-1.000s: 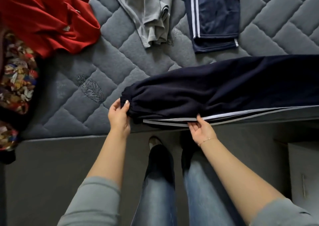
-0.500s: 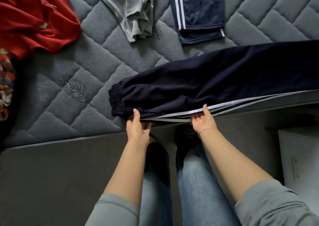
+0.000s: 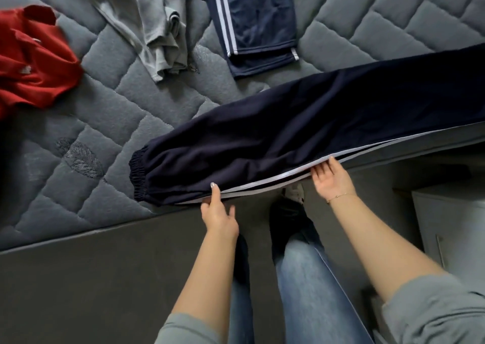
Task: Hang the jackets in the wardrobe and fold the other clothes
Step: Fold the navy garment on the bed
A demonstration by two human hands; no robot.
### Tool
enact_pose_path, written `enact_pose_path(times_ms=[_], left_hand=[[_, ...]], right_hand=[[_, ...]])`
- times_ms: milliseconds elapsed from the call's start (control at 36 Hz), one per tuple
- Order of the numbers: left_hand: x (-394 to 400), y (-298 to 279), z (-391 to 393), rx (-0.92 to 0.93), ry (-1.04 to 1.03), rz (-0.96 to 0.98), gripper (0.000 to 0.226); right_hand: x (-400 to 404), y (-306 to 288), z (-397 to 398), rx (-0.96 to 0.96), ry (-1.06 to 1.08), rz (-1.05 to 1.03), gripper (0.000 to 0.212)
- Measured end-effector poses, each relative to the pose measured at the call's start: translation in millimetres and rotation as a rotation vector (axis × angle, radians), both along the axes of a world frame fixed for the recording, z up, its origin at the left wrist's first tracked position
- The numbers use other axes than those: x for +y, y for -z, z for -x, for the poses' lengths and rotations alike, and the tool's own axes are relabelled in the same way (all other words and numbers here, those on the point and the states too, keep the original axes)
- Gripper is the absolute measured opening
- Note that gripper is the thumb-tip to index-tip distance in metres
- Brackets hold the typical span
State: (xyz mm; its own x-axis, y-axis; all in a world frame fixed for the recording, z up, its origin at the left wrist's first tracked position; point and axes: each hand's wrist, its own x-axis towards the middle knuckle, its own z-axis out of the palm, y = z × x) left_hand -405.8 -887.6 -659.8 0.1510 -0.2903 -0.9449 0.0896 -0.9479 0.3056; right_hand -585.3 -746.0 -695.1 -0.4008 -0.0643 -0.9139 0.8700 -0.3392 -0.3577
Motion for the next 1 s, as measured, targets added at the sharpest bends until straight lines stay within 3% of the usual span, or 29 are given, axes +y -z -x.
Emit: enact_pose_path(times_ms=[83,222,333,389,500,556,639,694,750,833,917,1000], left_hand=[[25,-1,29,0.041,-0.023,-0.123,0.041],[57,-2,75,0.108,-0.126,-0.203,0.044],[72,4,93,0.087,-0.243,-0.164,0.035],[77,8,95,0.109,-0.314,-0.096,0.019],[87,5,89,0.063,-0.241,-0.031,0.013],[90,4,85,0.07,-0.157,-0.059,0.011],[89,0,83,0.097,0.042,-0.142,0.021],[87,-3,85,0.083,0.238,-0.173,0.025],[81,-8,94,0.034,0.488,-0.12,0.014],[60,-13,121,-0.048,0.776,0.162,0.009],[23,-17,157,-0.137,1.037,0.537,0.01],[-17,-8,189,-0.235,1.332,0.846,0.028]], right_hand=[[22,-3,43,0.038,0.005,-0.006,0.012],[43,-5,95,0.026,-0.069,-0.11,0.014],[62,1,114,-0.02,-0.12,-0.179,0.016],[74,5,116,-0.039,-0.14,-0.189,0.016],[92,8,109,-0.071,-0.229,-0.197,0.011],[95,7,106,-0.067,-0.262,-0.19,0.007],[91,-1,101,-0.054,-0.279,-0.205,0.021],[86,-6,93,-0.011,-0.287,-0.324,0.02],[79,-11,84,0.074,-0.29,-0.509,0.012],[67,-17,77,0.295,-0.455,-0.657,0.022],[52,-23,82,0.687,-0.873,-0.724,0.021],[36,-21,103,1.042,-1.29,-0.757,0.038]])
